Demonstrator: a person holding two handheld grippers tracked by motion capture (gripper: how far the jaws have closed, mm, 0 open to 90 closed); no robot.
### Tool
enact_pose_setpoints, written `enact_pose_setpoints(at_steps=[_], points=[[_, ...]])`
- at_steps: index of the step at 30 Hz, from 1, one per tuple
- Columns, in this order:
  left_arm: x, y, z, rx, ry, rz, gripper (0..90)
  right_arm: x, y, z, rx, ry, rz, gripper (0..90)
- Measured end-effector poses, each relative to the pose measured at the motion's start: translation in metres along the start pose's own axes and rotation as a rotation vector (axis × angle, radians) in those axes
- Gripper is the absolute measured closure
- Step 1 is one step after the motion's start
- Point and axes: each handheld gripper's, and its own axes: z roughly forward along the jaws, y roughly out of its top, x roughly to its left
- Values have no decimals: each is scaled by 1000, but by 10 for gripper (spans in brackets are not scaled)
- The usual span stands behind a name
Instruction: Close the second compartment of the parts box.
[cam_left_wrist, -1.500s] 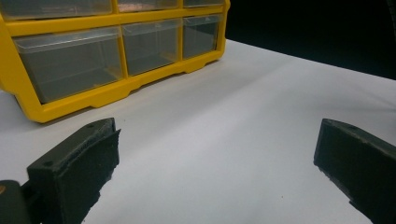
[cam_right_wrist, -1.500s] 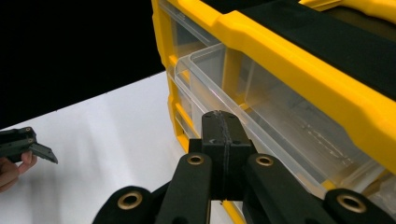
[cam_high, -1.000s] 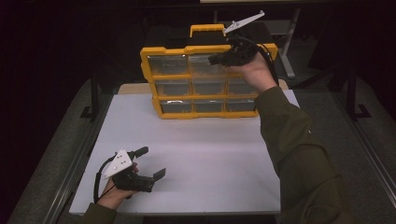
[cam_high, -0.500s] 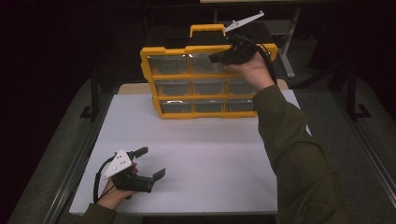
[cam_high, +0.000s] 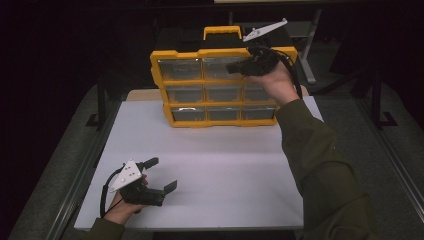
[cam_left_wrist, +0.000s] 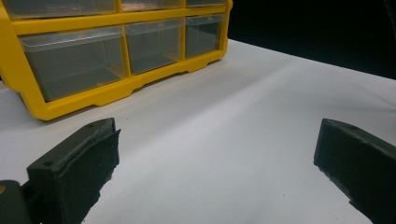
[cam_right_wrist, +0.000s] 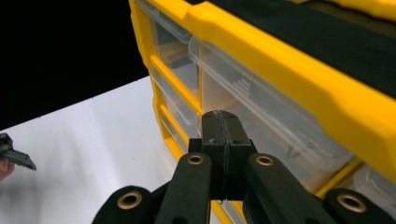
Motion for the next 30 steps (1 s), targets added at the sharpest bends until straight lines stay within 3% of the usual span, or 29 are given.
enact_pose_setpoints(at_steps=[7,13,22,30], points=[[0,0,1,1,1,2,0,6,-11,-5,-2,13,-12,810],[1,0,0,8,2,14,0,13,-25,-10,-13,2,-25,682],[1,0,0,13,4,6,0,24,-50,-18,-12,25,-33,506],[0,0,0,19,6,5,0,37,-75,-26,-7,-11,-39,389]])
